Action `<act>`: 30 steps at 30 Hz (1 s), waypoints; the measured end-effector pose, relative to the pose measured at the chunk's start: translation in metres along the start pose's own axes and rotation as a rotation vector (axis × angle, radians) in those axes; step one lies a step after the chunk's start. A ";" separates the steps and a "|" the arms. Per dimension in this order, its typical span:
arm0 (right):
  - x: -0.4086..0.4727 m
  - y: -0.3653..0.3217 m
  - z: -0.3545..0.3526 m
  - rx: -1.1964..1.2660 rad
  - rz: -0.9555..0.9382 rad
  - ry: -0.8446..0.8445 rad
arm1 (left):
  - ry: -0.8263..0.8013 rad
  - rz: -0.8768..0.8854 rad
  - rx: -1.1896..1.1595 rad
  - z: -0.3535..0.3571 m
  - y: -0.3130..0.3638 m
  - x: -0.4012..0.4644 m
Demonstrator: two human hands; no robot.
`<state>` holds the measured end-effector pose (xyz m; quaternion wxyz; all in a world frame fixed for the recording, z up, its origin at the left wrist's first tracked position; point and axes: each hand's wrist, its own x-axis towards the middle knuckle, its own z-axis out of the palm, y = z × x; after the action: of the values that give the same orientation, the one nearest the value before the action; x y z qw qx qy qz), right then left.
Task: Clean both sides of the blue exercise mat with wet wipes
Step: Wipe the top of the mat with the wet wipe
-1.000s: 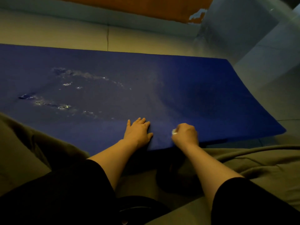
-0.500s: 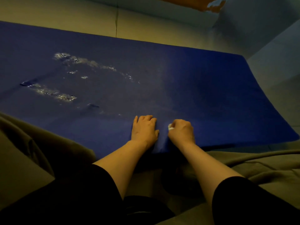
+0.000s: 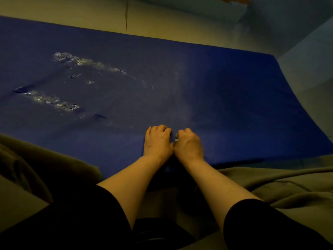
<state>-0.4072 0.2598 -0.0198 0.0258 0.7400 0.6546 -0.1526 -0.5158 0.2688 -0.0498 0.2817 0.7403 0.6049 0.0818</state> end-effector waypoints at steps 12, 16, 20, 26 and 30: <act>0.021 0.027 -0.012 0.143 0.140 0.049 | 0.043 0.002 -0.037 -0.003 -0.001 0.001; 0.024 0.022 -0.007 0.185 0.015 -0.001 | 0.033 0.000 -0.041 -0.006 0.001 0.002; 0.039 0.063 -0.023 0.112 0.283 0.115 | 0.027 0.006 -0.009 -0.008 0.001 0.003; 0.035 0.014 -0.005 0.219 0.088 0.044 | -0.006 -0.020 0.031 -0.005 0.000 0.009; 0.042 0.018 -0.005 0.245 0.052 0.038 | 0.005 -0.044 -0.015 -0.005 0.000 0.013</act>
<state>-0.3843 0.2984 -0.0287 -0.0731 0.7571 0.6120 -0.2167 -0.5146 0.2826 -0.0484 0.2874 0.7246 0.6210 0.0818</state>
